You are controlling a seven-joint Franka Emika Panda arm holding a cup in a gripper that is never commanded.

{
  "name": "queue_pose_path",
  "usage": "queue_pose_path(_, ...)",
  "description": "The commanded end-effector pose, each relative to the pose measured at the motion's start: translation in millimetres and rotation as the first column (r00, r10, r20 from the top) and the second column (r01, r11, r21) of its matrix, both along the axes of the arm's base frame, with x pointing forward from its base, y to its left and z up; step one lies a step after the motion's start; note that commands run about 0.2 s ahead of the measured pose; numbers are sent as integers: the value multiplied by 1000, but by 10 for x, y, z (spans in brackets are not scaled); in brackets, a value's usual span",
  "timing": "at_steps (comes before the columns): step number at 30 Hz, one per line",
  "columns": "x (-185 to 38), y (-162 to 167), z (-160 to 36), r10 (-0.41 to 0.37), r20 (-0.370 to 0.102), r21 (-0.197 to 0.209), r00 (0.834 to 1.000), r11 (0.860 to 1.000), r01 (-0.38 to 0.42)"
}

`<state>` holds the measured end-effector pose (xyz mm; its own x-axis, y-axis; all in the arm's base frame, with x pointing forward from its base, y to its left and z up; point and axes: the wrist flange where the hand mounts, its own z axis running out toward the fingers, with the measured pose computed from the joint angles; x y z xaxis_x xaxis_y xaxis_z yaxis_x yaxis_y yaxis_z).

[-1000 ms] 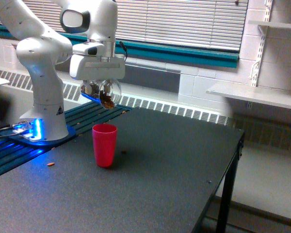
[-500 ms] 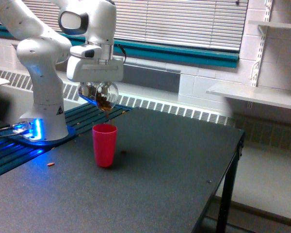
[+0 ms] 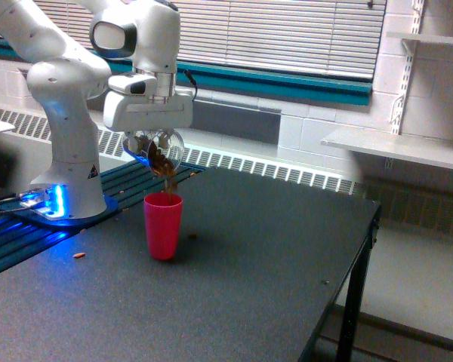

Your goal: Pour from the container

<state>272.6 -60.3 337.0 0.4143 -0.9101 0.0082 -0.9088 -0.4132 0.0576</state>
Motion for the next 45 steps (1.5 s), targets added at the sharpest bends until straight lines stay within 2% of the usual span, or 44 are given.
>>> queue_pose_path(1,-76,63,-149,-11,-36,7,999,1000,11)
queue_pose_path(26,-78,111,-291,-19,-78,47,997,999,23)
queue_pose_path(45,-100,123,-416,-26,-123,48,992,998,32)
